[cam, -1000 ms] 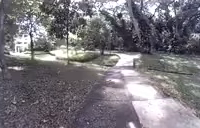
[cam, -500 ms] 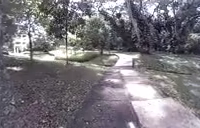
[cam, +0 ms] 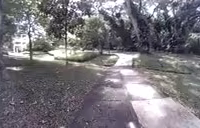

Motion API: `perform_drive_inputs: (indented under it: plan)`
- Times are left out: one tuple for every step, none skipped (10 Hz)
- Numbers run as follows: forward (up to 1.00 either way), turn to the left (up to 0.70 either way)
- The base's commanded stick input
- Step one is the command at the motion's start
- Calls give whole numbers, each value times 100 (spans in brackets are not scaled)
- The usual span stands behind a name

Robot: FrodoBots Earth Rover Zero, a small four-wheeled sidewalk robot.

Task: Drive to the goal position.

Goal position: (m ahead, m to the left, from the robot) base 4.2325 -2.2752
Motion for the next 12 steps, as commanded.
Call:
perform_drive_inputs:
  plan:
    - [2, 0]
    - [3, 0]
    - [4, 0]
    - [6, 0]
    - [7, 0]
    - [63, -22]
    - [45, -44]
    - [27, -66]
    - [9, -88]
    - [0, -100]
    - [0, -99]
    - [0, -98]
